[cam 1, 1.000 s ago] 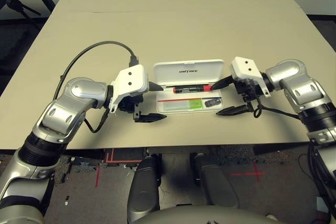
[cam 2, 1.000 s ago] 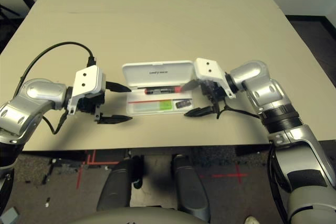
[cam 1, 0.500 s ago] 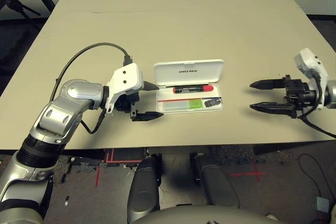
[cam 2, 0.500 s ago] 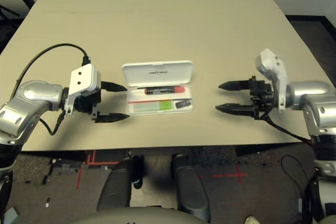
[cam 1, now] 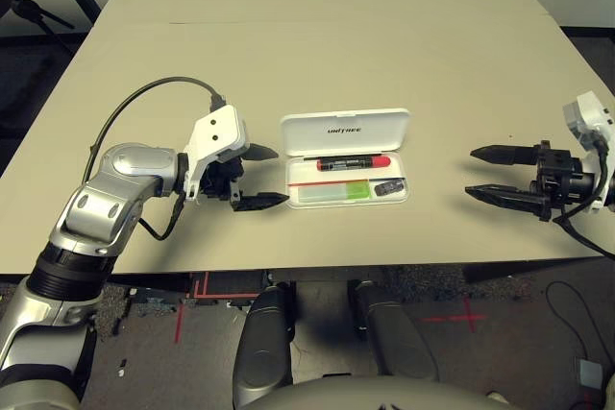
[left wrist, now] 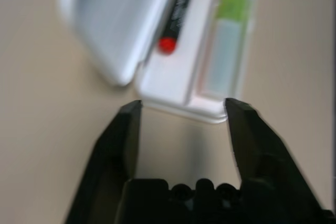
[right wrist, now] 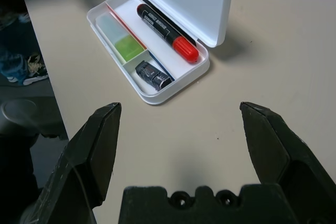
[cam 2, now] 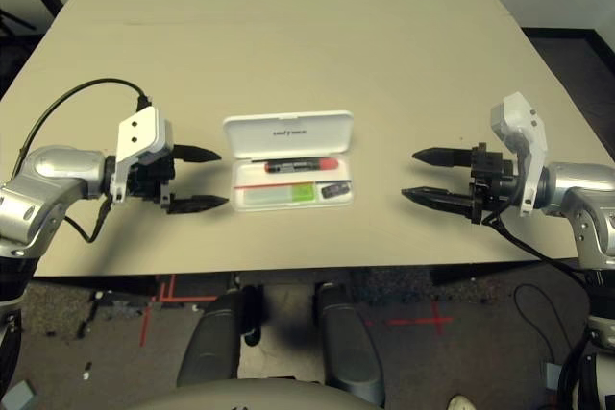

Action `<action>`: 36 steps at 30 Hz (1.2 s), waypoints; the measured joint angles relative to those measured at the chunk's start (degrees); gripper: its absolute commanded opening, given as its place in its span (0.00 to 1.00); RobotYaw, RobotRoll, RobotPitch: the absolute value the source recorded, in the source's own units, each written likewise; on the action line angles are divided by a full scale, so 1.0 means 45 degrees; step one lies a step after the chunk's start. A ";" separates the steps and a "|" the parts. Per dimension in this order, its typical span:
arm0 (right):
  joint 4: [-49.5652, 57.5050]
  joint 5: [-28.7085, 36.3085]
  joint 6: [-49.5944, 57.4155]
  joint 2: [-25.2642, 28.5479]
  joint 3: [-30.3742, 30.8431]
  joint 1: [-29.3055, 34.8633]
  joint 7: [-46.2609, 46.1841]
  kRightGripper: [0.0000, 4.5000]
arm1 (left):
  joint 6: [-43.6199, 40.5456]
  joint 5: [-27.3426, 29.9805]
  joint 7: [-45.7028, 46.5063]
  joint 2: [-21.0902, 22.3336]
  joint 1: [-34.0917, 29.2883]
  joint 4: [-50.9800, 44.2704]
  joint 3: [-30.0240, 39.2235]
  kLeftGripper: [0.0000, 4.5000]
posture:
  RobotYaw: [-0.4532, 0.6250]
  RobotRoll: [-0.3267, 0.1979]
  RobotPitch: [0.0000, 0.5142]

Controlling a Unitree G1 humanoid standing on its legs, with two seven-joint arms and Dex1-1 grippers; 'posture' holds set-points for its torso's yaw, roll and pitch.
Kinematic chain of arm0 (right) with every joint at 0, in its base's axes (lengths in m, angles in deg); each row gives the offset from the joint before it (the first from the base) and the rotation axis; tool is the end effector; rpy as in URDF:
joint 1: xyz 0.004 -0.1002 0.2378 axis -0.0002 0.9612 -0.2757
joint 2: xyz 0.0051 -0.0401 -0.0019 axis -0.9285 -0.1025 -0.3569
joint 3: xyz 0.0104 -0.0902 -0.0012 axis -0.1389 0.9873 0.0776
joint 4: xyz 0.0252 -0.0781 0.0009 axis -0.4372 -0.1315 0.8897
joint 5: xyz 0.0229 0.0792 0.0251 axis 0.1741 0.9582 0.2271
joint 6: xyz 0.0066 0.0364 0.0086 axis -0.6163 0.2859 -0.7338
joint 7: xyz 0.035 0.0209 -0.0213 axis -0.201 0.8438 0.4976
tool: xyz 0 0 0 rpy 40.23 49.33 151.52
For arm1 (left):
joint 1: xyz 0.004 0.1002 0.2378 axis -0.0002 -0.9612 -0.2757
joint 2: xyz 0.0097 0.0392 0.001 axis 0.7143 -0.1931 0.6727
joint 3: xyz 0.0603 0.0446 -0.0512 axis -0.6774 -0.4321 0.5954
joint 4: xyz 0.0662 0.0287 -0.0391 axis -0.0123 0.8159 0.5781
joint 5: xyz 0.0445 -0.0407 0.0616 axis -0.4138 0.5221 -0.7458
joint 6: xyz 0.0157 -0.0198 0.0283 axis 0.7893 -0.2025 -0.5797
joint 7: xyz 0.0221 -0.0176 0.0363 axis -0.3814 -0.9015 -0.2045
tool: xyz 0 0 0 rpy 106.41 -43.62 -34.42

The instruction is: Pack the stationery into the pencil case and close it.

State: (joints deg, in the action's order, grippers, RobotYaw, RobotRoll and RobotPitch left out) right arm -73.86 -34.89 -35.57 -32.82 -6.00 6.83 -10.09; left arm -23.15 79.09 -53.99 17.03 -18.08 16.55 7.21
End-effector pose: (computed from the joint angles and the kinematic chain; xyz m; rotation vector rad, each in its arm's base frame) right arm 0.2168 -0.3120 0.1794 -0.1503 0.2790 1.0831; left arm 0.2455 0.2386 0.1908 0.4404 0.3314 -1.0855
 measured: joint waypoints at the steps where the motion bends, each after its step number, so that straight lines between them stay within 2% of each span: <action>1: 0.0030 0.0009 0.0000 -0.0025 0.0001 -0.0002 -0.0047 1.00 | 0.0001 -0.0195 0.0199 0.0056 0.0177 0.0346 0.0052 0.44 | 0.36 0.62 0.38; 6: 0.0112 0.0014 0.0001 -0.0072 0.0017 -0.0069 -0.0208 1.00 | 0.0587 -0.1300 0.1050 0.0080 0.1241 0.3026 0.0102 0.01 | 0.36 0.62 0.37; 10: 0.0112 0.0006 -0.0001 -0.0076 0.0056 -0.0123 -0.0266 1.00 | 0.1347 -0.1755 0.1488 -0.0259 0.1709 0.4567 0.0153 0.01 | 0.36 0.62 0.37; 19: 0.0097 -0.0022 -0.0048 -0.0156 0.0471 -0.0423 -0.0429 1.00 | 0.3556 -0.1652 0.2705 -0.3244 0.3042 0.8066 0.1149 0.01 | 0.35 0.62 0.36; 23: 0.0073 -0.0027 -0.0062 -0.0155 0.0485 -0.0463 -0.0445 1.00 | 0.3979 -0.1383 0.2730 -0.4130 0.3377 0.9151 0.1529 0.01 | 0.34 0.62 0.36; 30: 0.0071 -0.0047 -0.0127 -0.0153 0.0492 -0.0476 -0.0458 1.00 | 0.4295 -0.1169 0.2377 -0.4937 0.3663 0.9627 0.1670 0.01 | 0.33 0.62 0.35; 36: 0.0089 -0.0155 -0.0171 -0.0100 0.0492 -0.0435 -0.0460 1.00 | 0.3801 -0.0876 0.1574 -0.5369 0.3598 0.8963 0.1537 0.01 | 0.33 0.62 0.35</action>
State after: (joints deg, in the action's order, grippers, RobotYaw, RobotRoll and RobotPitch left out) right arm -73.46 -35.58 -36.34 -33.27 -3.79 4.88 -12.16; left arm -6.04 75.15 -46.91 -7.13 -1.88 56.89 14.13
